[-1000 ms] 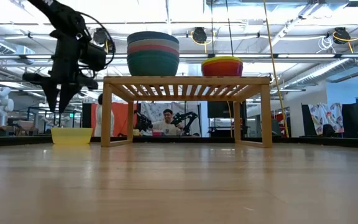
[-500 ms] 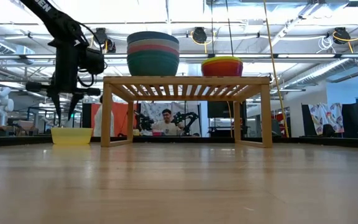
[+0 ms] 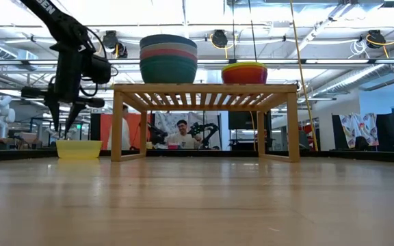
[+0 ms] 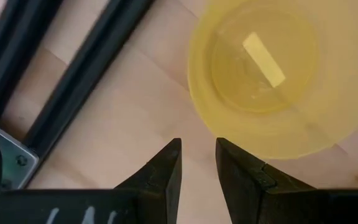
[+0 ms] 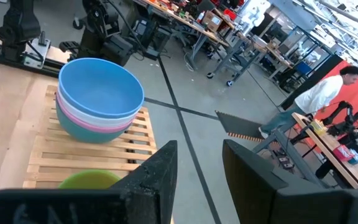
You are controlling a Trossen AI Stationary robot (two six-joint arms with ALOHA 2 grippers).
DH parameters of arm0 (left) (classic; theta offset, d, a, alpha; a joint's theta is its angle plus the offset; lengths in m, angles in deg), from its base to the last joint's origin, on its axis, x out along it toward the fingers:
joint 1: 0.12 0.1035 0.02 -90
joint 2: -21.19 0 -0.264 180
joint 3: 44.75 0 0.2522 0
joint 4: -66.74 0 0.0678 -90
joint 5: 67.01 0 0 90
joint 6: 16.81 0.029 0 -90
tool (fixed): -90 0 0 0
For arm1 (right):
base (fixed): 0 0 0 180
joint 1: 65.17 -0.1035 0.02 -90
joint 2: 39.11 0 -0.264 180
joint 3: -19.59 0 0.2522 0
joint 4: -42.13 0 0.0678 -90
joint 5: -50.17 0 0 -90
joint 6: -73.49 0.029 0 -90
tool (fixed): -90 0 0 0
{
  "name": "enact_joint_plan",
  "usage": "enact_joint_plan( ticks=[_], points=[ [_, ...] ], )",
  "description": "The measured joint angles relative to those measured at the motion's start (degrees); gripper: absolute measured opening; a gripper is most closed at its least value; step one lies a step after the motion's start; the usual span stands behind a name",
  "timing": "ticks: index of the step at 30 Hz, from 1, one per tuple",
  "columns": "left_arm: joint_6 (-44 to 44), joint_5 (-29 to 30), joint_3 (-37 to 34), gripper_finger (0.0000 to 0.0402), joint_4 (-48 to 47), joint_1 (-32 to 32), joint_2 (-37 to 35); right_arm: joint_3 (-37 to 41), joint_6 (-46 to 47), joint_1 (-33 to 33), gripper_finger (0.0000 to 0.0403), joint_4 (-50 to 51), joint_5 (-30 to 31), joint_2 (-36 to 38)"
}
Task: Place and stack bowls onto a shelf
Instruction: Stack the yellow bowl on top of the light green bowl on the shelf
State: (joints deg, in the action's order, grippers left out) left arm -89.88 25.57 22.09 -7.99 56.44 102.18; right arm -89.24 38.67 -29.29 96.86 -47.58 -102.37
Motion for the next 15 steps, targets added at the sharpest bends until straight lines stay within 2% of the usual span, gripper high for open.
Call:
enact_joint_plan(
  ticks=[8, 15],
  points=[
    [-0.60, 1.90, -0.38, 0.0104, 0.60, 0.59, 0.00, 0.00, -0.34, 0.00, 0.0121, 0.00, 0.00, 0.00],
    [-2.37, 0.63, -5.67, 0.0104, 2.44, 0.59, 0.02, 0.00, -0.36, 0.00, 0.0121, 0.01, 0.00, 0.00]
  ],
)
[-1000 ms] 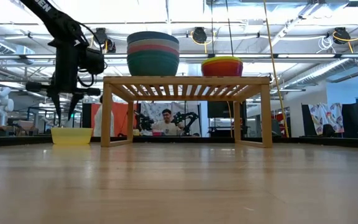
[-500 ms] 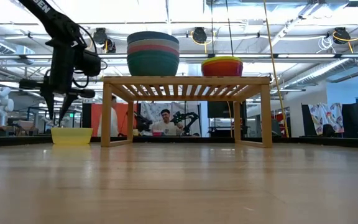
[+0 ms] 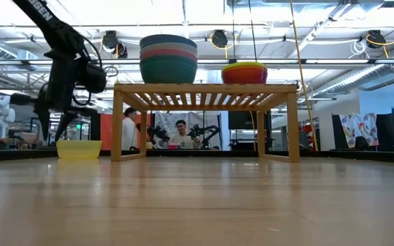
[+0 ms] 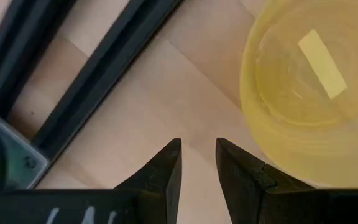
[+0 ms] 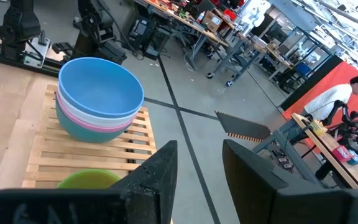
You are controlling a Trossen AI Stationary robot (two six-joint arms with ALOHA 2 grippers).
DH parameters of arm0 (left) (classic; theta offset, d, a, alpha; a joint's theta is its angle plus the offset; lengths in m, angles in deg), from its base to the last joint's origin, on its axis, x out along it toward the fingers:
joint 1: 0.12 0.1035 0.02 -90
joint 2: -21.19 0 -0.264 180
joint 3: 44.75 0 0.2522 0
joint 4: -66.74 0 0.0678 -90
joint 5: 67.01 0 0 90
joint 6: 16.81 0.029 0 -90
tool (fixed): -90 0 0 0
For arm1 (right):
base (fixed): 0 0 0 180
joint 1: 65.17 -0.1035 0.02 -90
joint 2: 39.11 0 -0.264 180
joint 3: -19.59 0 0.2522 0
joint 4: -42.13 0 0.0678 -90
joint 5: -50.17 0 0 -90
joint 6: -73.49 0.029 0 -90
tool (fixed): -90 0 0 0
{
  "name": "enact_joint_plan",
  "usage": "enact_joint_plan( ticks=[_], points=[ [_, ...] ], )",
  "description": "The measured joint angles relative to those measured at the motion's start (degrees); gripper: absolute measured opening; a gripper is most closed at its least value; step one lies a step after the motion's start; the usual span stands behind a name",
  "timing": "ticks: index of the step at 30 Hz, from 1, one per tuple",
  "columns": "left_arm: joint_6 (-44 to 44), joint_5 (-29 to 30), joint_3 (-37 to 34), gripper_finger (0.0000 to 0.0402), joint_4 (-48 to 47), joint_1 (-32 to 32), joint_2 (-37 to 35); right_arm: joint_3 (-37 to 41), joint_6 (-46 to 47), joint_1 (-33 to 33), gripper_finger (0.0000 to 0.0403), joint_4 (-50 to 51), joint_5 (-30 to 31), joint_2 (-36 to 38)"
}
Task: Place and stack bowls onto a shelf
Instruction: Stack the yellow bowl on top of the light green bowl on the shelf
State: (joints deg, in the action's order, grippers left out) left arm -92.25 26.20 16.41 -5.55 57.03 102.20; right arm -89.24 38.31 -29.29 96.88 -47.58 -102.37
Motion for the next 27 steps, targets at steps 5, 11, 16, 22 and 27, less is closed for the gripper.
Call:
enact_joint_plan(
  ticks=[5, 11, 16, 22, 27],
  points=[
    [2.33, -2.07, -1.96, 0.0104, 4.99, 0.00, 0.00, 0.00, -0.02, 0.00, 0.0121, -0.01, 0.00, 0.00],
    [5.63, -3.25, -1.72, 0.0104, 5.61, -0.28, -0.02, 0.00, -0.01, 0.00, 0.0121, -0.01, 0.00, 0.00],
    [9.99, -6.58, -1.72, 0.0104, 5.79, -0.26, -0.02, 0.00, -0.02, 0.00, 0.0121, -0.01, 0.00, 0.00],
    [13.88, -7.77, -1.72, 0.0104, 6.71, -0.28, -0.45, 0.00, -0.02, 0.00, 0.0121, -0.01, 0.00, 0.00],
    [13.92, -8.60, -1.72, 0.0104, 12.00, -0.28, -3.27, 0.00, -0.46, 0.00, 0.0121, -0.01, 0.00, 0.00]
  ],
)
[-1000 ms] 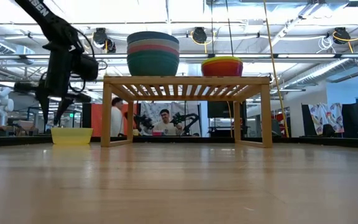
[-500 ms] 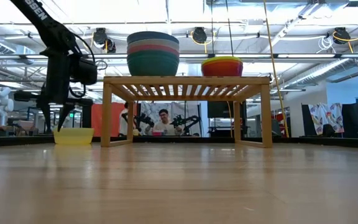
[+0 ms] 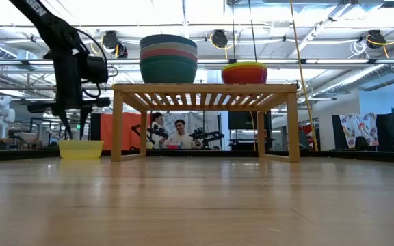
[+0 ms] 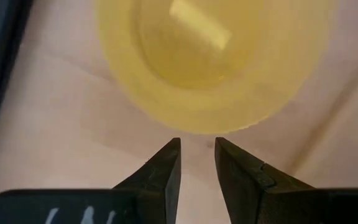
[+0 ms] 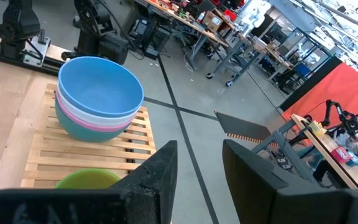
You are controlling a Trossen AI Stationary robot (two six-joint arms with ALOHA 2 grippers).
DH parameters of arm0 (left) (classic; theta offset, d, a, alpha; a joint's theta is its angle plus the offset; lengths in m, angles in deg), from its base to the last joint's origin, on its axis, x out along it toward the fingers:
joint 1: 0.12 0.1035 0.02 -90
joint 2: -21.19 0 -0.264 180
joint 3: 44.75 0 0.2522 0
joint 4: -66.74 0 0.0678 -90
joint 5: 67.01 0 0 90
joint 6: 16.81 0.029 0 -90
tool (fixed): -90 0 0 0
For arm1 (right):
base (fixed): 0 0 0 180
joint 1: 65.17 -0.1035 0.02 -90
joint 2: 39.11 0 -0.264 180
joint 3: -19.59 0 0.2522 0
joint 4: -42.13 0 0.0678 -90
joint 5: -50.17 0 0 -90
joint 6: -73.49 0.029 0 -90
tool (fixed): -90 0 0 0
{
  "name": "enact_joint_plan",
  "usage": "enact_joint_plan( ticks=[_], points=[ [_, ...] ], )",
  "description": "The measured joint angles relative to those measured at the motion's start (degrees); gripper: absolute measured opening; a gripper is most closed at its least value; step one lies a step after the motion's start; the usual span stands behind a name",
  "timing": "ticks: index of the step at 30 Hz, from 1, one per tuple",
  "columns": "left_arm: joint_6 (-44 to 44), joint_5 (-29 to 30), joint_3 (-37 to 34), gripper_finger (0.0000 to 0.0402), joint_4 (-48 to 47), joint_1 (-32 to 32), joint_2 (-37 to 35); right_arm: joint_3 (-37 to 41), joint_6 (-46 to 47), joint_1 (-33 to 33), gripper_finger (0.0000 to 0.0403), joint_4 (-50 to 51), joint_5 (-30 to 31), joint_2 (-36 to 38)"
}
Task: Place and stack bowls onto a shelf
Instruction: Stack the yellow bowl on top of the light green bowl on the shelf
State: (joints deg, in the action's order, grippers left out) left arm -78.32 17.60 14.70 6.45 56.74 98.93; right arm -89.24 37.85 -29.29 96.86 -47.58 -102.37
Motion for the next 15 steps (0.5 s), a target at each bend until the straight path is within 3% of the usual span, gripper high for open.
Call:
enact_joint_plan(
  ticks=[5, 9, 15],
  points=[
    [-7.68, 5.77, 0.07, 0.0104, -1.02, 0.52, -1.68, 0.00, 0.00, 0.00, 0.0121, 0.00, 0.00, 0.00],
    [-12.69, 5.41, 0.07, 0.0104, -2.74, 0.52, -1.67, 0.00, 0.00, 0.00, 0.0121, 0.00, 0.00, 0.00],
    [-13.01, 5.75, -0.01, 0.0104, -3.38, 0.55, -1.67, 0.00, -1.14, 0.00, 0.0121, 0.00, 0.02, 0.00]
  ],
)
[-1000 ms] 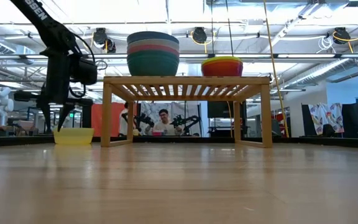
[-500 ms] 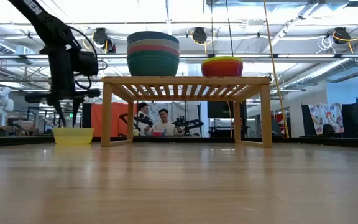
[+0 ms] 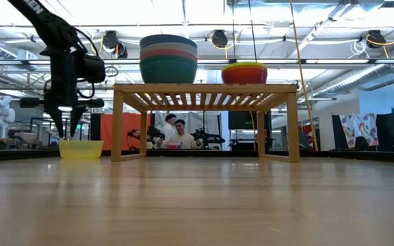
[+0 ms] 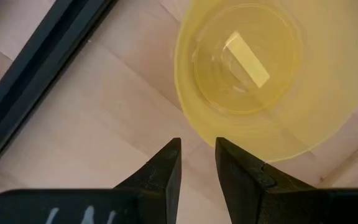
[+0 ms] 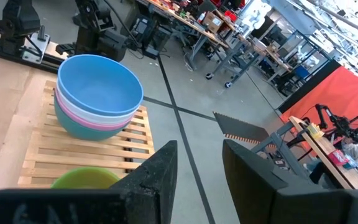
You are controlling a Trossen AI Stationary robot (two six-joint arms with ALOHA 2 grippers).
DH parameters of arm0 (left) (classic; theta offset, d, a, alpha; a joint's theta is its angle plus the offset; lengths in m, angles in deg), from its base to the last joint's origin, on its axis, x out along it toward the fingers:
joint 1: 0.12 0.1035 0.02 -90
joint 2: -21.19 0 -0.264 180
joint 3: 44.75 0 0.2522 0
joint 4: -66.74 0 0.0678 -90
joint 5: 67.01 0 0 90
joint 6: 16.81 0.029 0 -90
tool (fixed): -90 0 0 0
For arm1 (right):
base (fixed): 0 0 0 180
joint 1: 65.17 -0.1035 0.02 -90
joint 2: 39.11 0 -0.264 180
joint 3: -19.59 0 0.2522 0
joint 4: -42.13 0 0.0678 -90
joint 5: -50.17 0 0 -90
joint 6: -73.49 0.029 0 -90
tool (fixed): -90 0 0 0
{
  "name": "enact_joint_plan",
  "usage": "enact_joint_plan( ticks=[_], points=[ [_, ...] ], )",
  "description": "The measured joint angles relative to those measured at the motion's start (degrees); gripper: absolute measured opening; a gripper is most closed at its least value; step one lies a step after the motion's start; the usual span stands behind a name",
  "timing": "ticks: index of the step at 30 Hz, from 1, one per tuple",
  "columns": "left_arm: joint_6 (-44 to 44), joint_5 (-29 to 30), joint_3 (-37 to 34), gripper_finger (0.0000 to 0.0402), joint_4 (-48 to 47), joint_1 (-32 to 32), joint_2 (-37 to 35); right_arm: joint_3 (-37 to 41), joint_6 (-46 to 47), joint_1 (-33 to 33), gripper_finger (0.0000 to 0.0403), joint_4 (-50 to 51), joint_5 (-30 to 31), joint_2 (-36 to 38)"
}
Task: Place and stack bowls onto a shelf
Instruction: Stack the yellow bowl on top of the light green bowl on the shelf
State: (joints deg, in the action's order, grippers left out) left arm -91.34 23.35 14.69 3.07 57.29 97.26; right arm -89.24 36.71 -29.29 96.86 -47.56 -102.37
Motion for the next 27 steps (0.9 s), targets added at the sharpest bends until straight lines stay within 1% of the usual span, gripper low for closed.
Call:
enact_joint_plan(
  ticks=[8, 15, 19, 21, 24, 27],
  points=[
    [-2.61, 0.23, -2.30, 0.0104, 0.07, 0.00, 1.02, 0.00, -0.11, 0.00, 0.0121, 0.00, -0.02, 0.00],
    [-2.10, 0.79, -2.46, 0.0104, 3.17, 0.00, 1.73, 0.00, -0.61, 0.00, 0.0121, 0.00, 0.00, -0.02],
    [0.49, -2.49, -1.76, 0.0104, 6.37, 0.00, 1.71, 0.00, -1.44, 0.00, 0.0121, 0.00, 0.00, -0.02],
    [1.92, -3.00, -0.96, 0.0104, 8.21, -0.04, 1.54, 0.00, -1.46, 0.00, 0.0121, 0.00, 0.00, -0.02],
    [2.01, -2.78, -0.31, 0.0104, 9.58, 0.00, 1.53, 0.00, -1.57, 0.00, 0.0121, -0.01, 0.00, -0.12],
    [0.83, -0.49, -0.17, 0.0104, 10.40, 0.12, 1.53, 0.00, -1.60, 0.00, 0.0121, -0.02, 0.00, -0.23]
  ],
)
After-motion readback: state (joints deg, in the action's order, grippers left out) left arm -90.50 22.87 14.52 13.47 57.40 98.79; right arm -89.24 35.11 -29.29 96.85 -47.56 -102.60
